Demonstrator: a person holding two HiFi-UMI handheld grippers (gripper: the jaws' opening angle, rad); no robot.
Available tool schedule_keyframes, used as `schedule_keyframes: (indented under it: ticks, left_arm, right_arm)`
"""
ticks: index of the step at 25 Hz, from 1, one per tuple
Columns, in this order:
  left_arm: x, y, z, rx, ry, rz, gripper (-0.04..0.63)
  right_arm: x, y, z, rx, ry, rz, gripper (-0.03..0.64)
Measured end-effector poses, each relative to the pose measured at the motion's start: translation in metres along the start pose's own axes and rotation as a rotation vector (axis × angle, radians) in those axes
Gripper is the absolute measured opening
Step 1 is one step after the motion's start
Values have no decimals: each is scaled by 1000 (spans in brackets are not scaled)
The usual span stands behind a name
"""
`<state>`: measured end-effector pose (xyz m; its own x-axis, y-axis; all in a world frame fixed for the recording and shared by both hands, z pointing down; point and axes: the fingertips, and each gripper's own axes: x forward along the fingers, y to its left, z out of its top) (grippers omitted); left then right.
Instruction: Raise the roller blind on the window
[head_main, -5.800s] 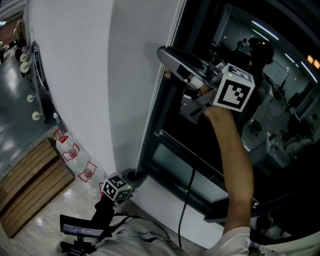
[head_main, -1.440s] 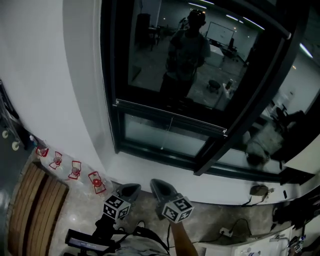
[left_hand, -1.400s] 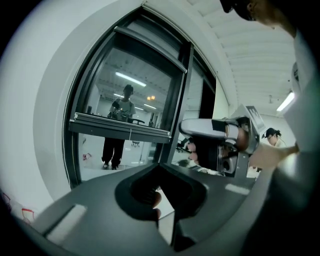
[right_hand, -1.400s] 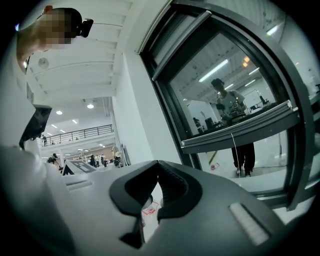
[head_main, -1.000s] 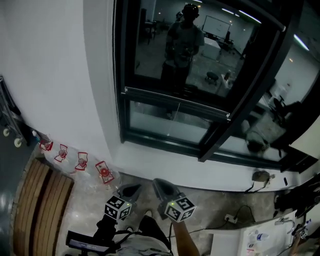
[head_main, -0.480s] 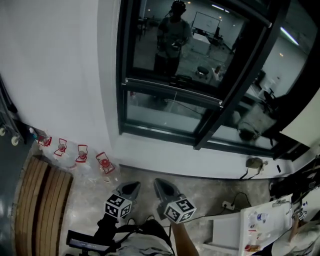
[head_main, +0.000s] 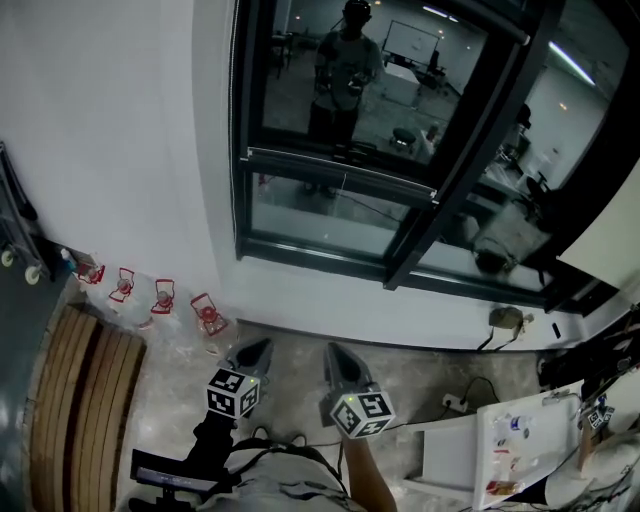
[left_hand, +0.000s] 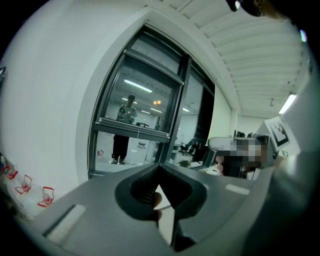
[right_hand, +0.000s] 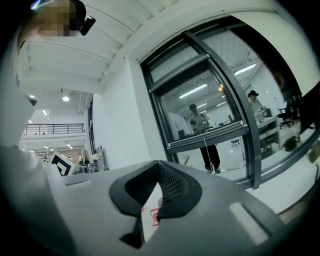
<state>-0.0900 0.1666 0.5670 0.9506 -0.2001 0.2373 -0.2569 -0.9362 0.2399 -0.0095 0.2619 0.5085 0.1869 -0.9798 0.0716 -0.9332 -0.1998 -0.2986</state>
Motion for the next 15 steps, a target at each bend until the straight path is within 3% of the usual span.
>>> schedule_keyframes:
  ticks: [15]
  left_arm:
    - [17,-18,19,-2,-33,21,-2]
  right_arm:
    - [3,-2,19,-49,-26,21,-2]
